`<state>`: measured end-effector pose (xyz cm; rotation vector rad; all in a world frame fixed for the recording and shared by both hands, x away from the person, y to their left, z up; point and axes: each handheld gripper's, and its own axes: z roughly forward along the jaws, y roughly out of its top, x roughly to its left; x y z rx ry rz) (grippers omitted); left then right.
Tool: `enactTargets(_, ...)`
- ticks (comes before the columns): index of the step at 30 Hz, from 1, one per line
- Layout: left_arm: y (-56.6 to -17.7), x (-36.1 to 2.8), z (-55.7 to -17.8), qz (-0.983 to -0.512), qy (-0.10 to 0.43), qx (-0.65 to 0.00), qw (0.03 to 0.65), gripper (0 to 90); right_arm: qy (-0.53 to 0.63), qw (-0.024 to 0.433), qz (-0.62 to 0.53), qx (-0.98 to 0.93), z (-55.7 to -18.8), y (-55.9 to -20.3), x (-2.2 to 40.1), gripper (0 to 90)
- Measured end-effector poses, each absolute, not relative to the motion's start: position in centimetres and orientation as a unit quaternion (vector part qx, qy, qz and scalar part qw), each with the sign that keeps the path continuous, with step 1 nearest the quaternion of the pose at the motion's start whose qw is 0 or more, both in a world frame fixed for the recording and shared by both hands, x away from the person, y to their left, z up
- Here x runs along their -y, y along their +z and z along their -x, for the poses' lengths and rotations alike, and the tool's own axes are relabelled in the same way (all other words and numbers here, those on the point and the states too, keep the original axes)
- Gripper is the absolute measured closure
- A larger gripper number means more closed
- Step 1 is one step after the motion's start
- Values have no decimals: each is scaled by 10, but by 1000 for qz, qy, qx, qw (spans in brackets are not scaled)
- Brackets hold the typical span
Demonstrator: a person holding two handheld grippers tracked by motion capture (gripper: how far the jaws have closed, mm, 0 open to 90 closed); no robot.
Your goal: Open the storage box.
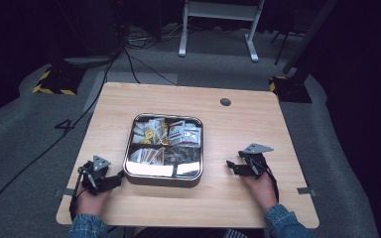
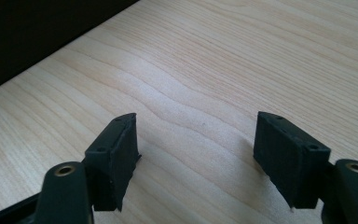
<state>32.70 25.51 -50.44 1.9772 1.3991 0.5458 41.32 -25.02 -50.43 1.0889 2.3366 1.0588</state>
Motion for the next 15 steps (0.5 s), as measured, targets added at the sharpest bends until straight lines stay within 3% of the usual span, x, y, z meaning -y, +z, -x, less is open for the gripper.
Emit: enactTargets(15, -497, -257, -333, -749, 198, -547, 318, 360, 411, 137, -382, -816, -409, -499, 249, 351)
